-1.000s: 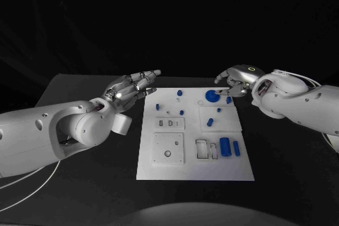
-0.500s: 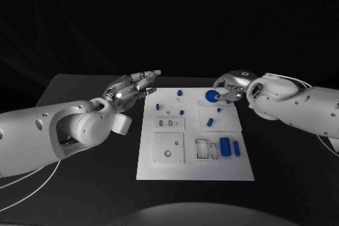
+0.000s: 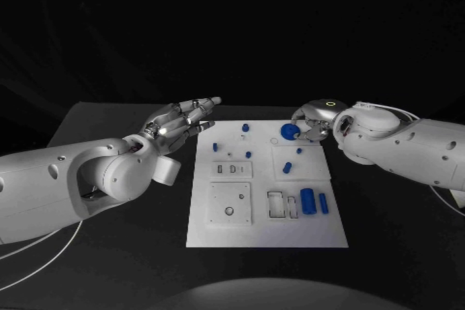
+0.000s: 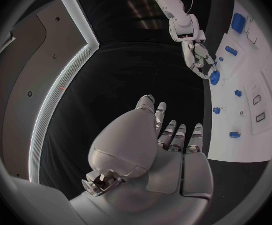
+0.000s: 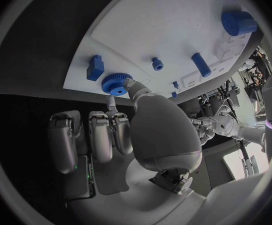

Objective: Assemble the parts on the task board

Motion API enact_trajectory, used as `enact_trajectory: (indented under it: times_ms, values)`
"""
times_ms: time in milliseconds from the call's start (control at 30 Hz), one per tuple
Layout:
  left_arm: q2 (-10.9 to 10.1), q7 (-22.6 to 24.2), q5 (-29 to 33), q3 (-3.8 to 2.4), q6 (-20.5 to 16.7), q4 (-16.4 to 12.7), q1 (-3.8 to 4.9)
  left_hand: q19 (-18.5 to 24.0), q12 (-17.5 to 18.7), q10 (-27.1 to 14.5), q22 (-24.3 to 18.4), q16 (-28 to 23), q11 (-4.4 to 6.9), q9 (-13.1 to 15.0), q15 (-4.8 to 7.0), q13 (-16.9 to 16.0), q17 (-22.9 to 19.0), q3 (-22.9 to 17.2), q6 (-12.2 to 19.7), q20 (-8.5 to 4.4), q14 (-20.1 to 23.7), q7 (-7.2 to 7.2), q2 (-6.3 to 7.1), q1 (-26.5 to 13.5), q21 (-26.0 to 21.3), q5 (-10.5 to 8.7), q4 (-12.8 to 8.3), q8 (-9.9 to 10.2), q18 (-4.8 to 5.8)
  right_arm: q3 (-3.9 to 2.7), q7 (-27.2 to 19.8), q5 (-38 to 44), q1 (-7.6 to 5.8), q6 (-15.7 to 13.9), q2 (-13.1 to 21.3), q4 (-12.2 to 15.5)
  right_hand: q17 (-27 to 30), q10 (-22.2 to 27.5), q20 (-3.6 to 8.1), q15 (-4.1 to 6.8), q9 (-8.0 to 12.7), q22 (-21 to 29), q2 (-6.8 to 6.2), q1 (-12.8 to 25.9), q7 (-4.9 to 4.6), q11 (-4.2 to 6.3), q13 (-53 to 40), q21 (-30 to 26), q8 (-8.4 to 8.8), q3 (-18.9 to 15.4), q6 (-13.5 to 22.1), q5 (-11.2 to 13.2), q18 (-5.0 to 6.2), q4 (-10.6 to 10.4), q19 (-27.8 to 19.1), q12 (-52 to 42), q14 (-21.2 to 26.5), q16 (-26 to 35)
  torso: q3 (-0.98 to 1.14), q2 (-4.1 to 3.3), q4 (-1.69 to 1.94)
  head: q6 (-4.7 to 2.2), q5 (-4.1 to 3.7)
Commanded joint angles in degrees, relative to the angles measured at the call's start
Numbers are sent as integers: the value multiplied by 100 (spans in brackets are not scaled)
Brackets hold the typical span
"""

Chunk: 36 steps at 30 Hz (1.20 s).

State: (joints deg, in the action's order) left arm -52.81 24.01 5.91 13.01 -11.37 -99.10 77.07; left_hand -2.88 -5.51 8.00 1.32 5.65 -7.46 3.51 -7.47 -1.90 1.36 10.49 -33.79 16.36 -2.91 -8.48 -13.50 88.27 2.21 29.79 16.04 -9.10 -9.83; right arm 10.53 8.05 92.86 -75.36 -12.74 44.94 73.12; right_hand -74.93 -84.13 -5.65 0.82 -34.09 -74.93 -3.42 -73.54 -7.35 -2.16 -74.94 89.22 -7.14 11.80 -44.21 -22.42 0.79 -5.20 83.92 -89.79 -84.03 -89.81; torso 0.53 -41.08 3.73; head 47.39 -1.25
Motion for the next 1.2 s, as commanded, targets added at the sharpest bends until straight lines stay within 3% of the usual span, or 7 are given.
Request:
enact_trajectory:
  times_ms: [33,167,467,567,667,967,1200]
  values:
    - [18,-1,0,-4,157,-3,2,-42,-30,27,5,19,-2,8,-41,-6,8,-32,-26,14,-18,-25,-9,49,33,27,6,-20,-46,2,87,106,9,169,-39,-46,-1507,-587,-36,-45,-105,-1498,67,51,-9,-43,-1506,64,-68,2,23,-26,-74,18,592,-21,-597,-19,2,-1,5,4,-4]
    - [22,-19,0,-4,172,2,2,-44,-46,43,5,27,-14,11,-45,-9,8,-36,-54,14,-21,-35,-9,50,34,27,9,-32,-45,1,84,98,16,193,-89,-96,-1507,-587,-39,-47,-166,-1503,67,105,-13,-50,-1506,71,-85,-9,28,29,-77,-2,600,-21,-597,-19,0,-3,5,24,-2]
    - [31,-50,0,-4,189,5,2,-50,-78,78,7,50,-34,16,-55,-15,12,-44,-96,16,-33,-52,-5,53,39,28,12,-50,-44,1,69,65,25,176,-156,-148,-1507,-587,-58,-68,-271,-1496,111,412,-32,-70,-1506,60,-30,-118,119,665,-73,-191,588,-21,-597,-19,-4,2,6,54,3]
    - [31,-59,0,-4,191,5,2,-52,-84,86,7,54,-36,17,-56,-17,13,-45,-103,17,-35,-54,-5,54,40,29,13,-53,-44,1,72,58,25,172,-166,-148,-1507,-587,-63,-70,-301,-1494,124,532,-30,-70,-1506,56,-23,-184,112,987,-71,-271,584,-21,-597,-19,-2,-2,7,62,6]
    - [32,-67,0,-4,191,6,2,-55,-96,98,8,62,-42,18,-60,-19,14,-48,-115,17,-39,-59,-4,55,42,30,14,-59,-44,1,74,52,26,181,-176,-149,-1507,-587,-62,-70,-322,-1491,143,599,-29,-72,-1506,51,-28,-218,89,1089,-69,-318,578,-21,-597,-19,-2,1,4,68,8]
    - [66,-54,-7,-4,198,42,-11,-61,-113,117,10,73,-50,19,-63,-23,16,-52,-129,19,-45,-65,-3,55,46,30,16,-65,-44,1,76,60,28,226,-213,-177,-1507,-587,-12,-9,-565,-1467,175,338,67,7,-1506,6,-233,-90,-252,369,-52,-100,531,-21,-597,-19,-5,2,4,85,-6]
    - [83,-49,-9,-3,203,75,-35,-60,-116,121,9,75,-52,18,-64,-23,16,-53,-125,19,-46,-66,-4,56,45,31,16,-65,-44,1,40,71,49,149,-241,-216,-1507,-587,74,83,-1024,-1455,235,274,207,123,-1506,-20,-553,8,-551,-119,-43,8,505,-21,-597,-19,-2,3,12,93,-18]
